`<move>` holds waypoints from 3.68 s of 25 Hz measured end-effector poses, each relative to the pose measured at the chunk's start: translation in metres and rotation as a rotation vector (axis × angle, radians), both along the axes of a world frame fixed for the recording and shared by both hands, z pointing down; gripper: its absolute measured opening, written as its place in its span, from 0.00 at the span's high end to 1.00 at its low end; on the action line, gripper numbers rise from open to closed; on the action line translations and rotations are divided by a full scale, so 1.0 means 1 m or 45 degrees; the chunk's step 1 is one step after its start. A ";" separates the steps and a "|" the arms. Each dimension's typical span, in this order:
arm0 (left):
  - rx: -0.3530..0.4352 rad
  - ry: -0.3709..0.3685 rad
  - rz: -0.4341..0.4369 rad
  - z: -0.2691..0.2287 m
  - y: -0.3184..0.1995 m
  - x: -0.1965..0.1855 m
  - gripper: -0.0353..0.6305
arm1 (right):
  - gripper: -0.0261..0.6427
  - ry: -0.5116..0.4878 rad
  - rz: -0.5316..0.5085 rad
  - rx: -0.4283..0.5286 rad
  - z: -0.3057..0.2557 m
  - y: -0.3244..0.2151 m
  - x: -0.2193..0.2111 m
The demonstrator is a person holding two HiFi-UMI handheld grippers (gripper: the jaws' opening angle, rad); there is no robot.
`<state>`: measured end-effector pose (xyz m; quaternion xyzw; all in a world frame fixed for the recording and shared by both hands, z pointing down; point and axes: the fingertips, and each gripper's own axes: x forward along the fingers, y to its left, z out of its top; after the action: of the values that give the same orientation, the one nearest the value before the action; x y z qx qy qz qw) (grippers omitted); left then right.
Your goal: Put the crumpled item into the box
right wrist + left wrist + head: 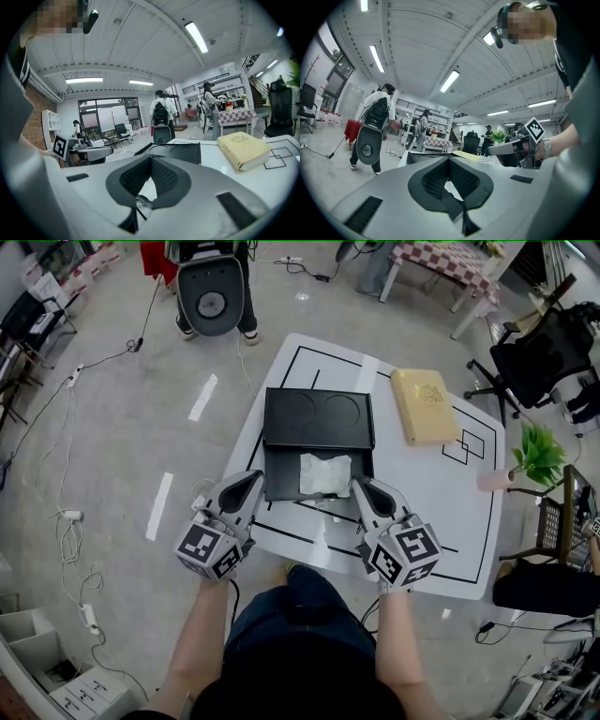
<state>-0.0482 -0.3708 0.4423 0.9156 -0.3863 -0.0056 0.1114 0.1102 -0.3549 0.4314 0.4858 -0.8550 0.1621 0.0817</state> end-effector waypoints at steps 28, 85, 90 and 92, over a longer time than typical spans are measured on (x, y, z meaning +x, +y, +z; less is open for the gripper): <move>0.104 0.019 -0.006 -0.061 0.001 0.004 0.94 | 0.95 0.016 -0.024 0.166 -0.070 0.015 0.006; 0.194 0.044 -0.088 -0.113 -0.030 -0.007 0.94 | 0.96 -0.020 0.022 0.321 -0.119 -0.014 0.028; 0.186 0.046 -0.085 -0.109 -0.035 -0.004 0.94 | 0.96 -0.014 0.017 0.312 -0.116 -0.018 0.030; 0.182 0.047 -0.081 -0.108 -0.037 -0.003 0.94 | 0.96 -0.013 0.015 0.306 -0.115 -0.019 0.030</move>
<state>-0.0514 -0.4074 0.3344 0.9082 -0.4118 -0.0535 0.0524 0.1399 -0.3741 0.3165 0.4962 -0.8659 0.0611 0.0177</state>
